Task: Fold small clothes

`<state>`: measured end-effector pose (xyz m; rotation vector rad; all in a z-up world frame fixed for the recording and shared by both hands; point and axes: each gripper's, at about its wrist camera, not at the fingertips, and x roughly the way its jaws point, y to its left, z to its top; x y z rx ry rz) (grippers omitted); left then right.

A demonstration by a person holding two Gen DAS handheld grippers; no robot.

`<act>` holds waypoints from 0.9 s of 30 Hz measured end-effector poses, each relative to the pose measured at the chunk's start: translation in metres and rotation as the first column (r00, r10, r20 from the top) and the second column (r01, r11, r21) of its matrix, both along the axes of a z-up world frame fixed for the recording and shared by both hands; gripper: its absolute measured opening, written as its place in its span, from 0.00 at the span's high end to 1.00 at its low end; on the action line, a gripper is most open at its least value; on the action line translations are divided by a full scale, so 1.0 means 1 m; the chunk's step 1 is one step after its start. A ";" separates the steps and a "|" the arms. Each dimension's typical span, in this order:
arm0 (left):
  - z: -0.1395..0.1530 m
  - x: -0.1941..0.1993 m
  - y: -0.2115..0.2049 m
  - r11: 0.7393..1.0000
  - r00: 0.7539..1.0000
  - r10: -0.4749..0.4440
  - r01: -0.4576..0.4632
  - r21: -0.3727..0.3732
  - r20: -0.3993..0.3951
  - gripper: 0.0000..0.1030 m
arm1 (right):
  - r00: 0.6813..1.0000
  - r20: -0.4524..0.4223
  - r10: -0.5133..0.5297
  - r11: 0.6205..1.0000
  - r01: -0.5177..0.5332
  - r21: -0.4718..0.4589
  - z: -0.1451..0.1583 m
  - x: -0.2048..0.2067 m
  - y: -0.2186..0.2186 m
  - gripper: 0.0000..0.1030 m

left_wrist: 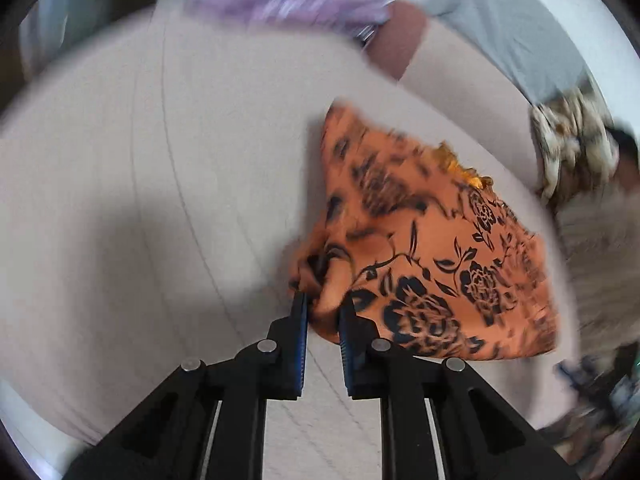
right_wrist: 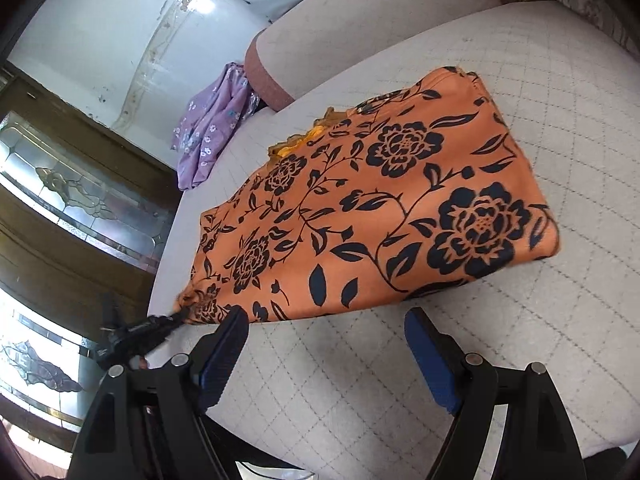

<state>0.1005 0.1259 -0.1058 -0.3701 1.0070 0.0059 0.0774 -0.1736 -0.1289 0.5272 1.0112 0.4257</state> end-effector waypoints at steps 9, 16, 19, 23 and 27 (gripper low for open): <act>0.007 0.002 0.001 0.999 0.999 0.012 -0.009 0.053 -0.039 0.50 | 1.000 -0.009 -0.005 1.000 0.005 0.003 0.006 0.021 -0.012 0.20; 0.022 0.049 -0.036 0.993 0.992 -0.119 0.120 -0.005 0.033 0.41 | 1.000 0.005 -0.024 0.995 0.023 0.101 0.016 0.083 -0.019 0.18; -0.032 0.082 -0.047 0.989 0.986 -0.147 0.145 -0.031 -0.084 0.40 | 0.992 -0.123 -0.022 0.981 0.045 0.189 -0.021 0.116 -0.031 0.18; -0.010 0.076 -0.056 0.988 0.990 -0.139 0.138 0.074 0.008 0.39 | 0.971 -0.207 -0.120 0.972 0.158 0.176 -0.047 0.117 -0.066 0.20; 0.006 0.081 -0.070 0.982 0.980 -0.159 0.146 0.116 0.116 0.29 | 0.996 -0.085 -0.021 0.987 0.035 0.159 -0.008 0.133 -0.053 0.18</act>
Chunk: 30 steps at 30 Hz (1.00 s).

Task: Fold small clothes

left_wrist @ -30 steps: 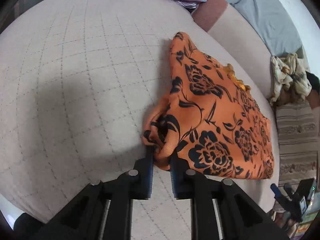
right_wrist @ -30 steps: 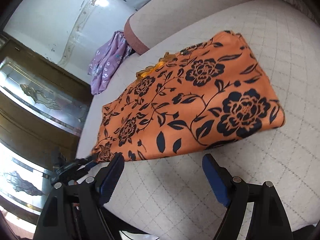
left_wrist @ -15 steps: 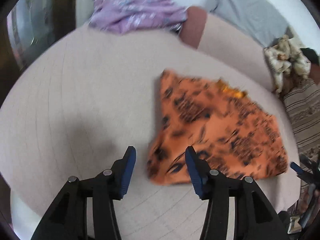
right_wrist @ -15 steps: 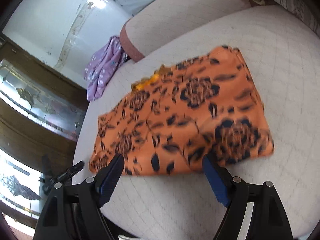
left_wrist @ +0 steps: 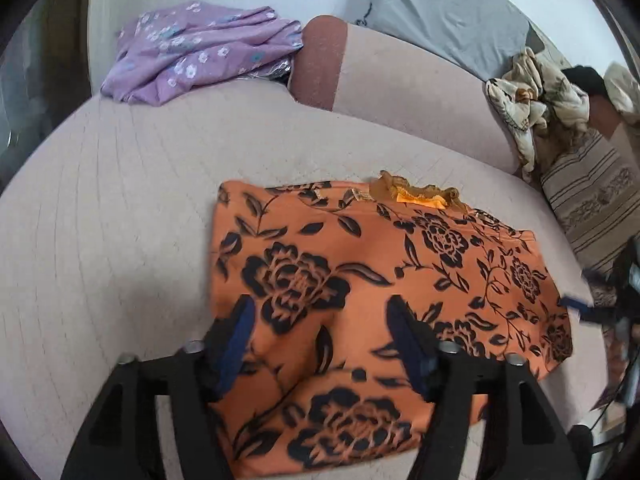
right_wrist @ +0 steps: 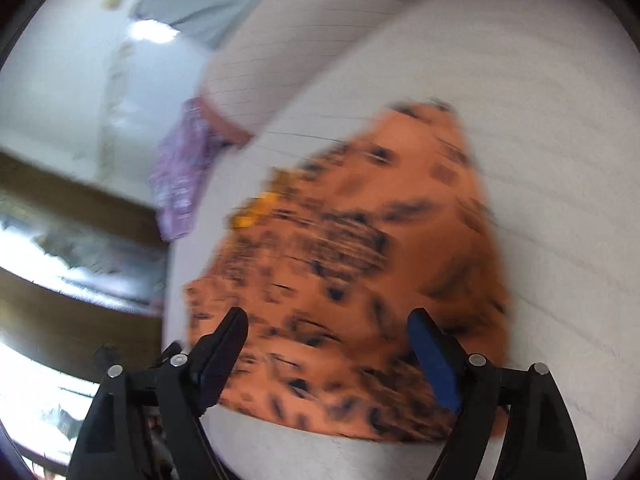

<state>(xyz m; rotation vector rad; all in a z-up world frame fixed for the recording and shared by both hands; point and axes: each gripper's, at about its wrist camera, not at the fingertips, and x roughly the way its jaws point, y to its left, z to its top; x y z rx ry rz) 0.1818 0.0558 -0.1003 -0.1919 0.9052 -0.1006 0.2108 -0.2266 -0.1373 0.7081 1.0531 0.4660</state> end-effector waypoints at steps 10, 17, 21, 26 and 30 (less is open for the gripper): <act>-0.011 -0.001 -0.017 0.992 1.000 0.006 -0.003 0.124 -0.022 0.22 | 0.971 0.030 -0.237 0.971 0.237 0.018 -0.011 0.051 -0.040 0.17; -0.040 -0.002 -0.021 0.975 0.994 0.016 0.009 0.222 -0.109 0.21 | 0.991 -0.005 -0.133 0.991 0.133 0.003 -0.024 -0.037 -0.008 0.15; 0.001 -0.019 -0.020 0.993 1.000 0.009 -0.007 0.119 -0.016 0.21 | 0.978 -0.002 -0.207 0.977 0.206 -0.055 -0.023 -0.064 -0.016 0.19; -0.044 -0.025 -0.010 0.991 0.986 0.052 -0.031 0.134 -0.158 0.12 | 0.989 0.031 -0.146 0.986 0.148 -0.072 -0.024 -0.087 -0.005 0.14; -0.031 -0.034 -0.016 0.973 0.996 0.028 -0.009 0.229 -0.080 0.12 | 0.972 -0.013 -0.236 0.972 0.236 -0.019 -0.024 -0.104 -0.020 0.15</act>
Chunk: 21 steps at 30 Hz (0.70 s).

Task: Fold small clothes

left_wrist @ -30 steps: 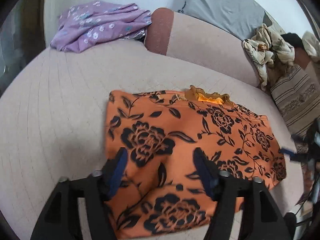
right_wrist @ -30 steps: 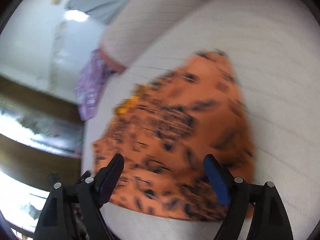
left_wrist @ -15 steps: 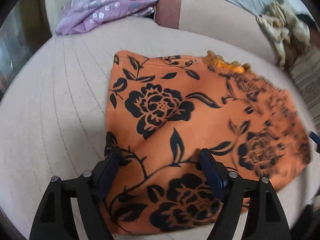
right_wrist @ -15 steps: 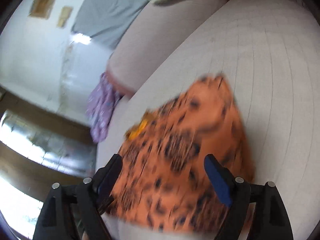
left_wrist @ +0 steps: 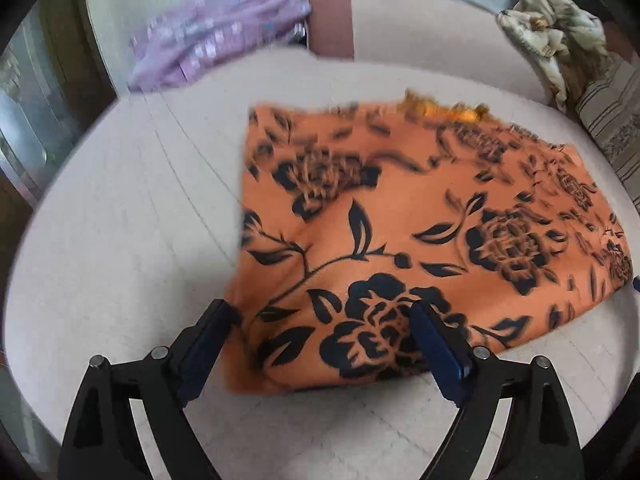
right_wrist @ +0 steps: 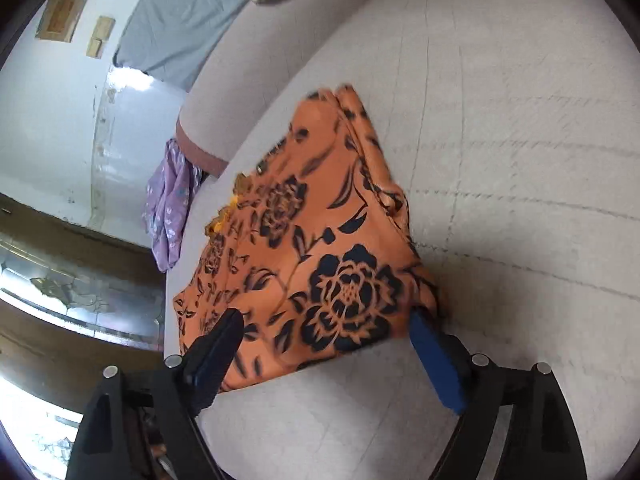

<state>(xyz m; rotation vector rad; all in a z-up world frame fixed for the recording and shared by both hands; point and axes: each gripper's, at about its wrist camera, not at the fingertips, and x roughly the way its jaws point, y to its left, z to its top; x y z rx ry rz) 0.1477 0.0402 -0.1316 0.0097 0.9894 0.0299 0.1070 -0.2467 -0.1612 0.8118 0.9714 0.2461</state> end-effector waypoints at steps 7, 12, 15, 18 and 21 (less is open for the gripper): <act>0.022 -0.010 0.007 0.990 0.996 0.093 -0.092 -0.104 0.007 0.12 | 0.999 0.038 0.016 1.000 -0.015 -0.011 0.016 -0.040 0.016 0.14; 0.021 -0.006 0.002 0.990 0.995 0.096 -0.095 -0.109 0.009 0.12 | 0.999 -0.024 0.036 0.999 -0.036 0.005 -0.007 -0.054 0.024 0.14; 0.027 -0.024 0.000 0.990 0.995 0.095 -0.093 -0.109 0.016 0.12 | 0.999 -0.027 0.038 0.999 -0.038 0.012 -0.011 -0.055 0.028 0.14; 0.031 -0.026 -0.002 0.990 0.996 0.090 -0.088 -0.111 0.018 0.12 | 0.999 -0.028 0.030 0.999 -0.030 0.016 -0.012 -0.054 0.028 0.14; 0.032 -0.025 -0.004 0.991 0.996 0.086 -0.084 -0.104 0.017 0.12 | 0.999 -0.027 0.029 0.999 -0.028 0.018 -0.011 -0.053 0.026 0.14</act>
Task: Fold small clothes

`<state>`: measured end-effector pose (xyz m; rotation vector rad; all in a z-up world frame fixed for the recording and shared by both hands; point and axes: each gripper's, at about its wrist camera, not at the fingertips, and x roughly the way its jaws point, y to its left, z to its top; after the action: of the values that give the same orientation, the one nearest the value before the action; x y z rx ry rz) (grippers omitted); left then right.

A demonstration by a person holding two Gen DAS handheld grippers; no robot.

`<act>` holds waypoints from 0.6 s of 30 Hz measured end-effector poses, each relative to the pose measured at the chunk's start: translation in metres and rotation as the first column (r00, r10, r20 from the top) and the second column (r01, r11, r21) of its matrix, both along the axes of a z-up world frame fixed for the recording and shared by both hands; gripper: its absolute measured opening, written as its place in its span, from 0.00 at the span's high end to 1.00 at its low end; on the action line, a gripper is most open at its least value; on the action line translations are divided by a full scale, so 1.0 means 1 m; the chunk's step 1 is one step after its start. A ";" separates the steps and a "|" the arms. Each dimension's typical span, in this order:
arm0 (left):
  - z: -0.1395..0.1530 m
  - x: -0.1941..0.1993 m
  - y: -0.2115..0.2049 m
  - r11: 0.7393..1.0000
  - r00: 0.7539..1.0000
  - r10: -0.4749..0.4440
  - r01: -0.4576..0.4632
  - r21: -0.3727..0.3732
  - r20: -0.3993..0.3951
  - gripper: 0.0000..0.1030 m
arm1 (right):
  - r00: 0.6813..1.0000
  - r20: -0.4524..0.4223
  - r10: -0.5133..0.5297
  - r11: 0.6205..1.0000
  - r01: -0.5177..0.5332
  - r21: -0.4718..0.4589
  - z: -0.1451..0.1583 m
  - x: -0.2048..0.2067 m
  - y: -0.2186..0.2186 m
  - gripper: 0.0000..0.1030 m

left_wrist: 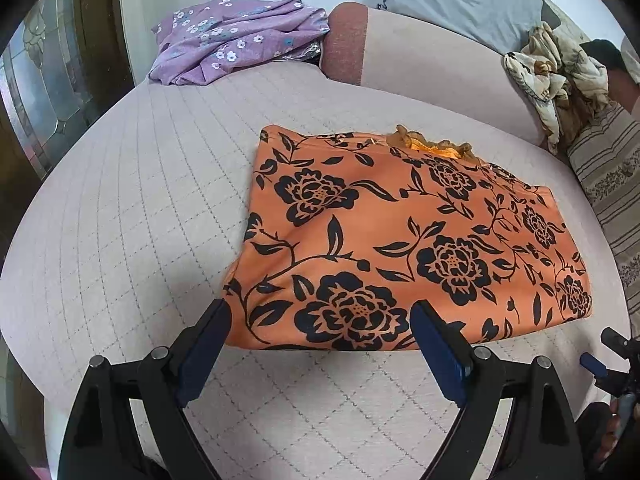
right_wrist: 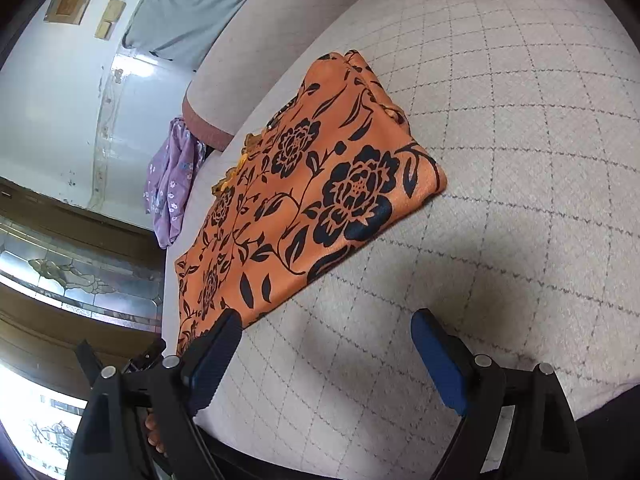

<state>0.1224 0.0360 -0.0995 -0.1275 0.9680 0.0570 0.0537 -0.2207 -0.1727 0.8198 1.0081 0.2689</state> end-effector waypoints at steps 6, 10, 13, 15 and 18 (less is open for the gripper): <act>-0.002 0.004 -0.007 1.000 1.000 -0.009 0.009 0.009 -0.007 0.12 | 1.000 0.005 -0.015 1.000 0.015 0.015 -0.001 -0.001 -0.004 0.14; -0.004 0.005 -0.009 1.000 1.000 -0.010 0.010 0.009 -0.006 0.12 | 1.000 0.008 -0.022 1.000 0.022 0.013 0.002 0.003 -0.006 0.14; -0.008 0.008 -0.010 1.000 1.000 -0.003 0.003 0.008 -0.014 0.12 | 0.999 -0.001 -0.044 0.999 0.044 0.003 0.003 0.008 -0.010 0.14; -0.011 0.011 -0.012 1.000 1.000 -0.003 0.003 0.008 -0.021 0.12 | 0.998 -0.002 -0.062 0.998 0.062 -0.002 0.004 0.013 -0.014 0.14; -0.014 0.015 -0.017 1.000 1.000 -0.009 0.009 0.020 -0.023 0.12 | 0.998 0.008 -0.068 0.997 0.069 -0.031 0.010 0.024 -0.023 0.14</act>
<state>0.1377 0.0192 -0.1134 -0.1044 0.9906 0.0598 0.0774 -0.2433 -0.1626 0.8232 0.9740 0.1968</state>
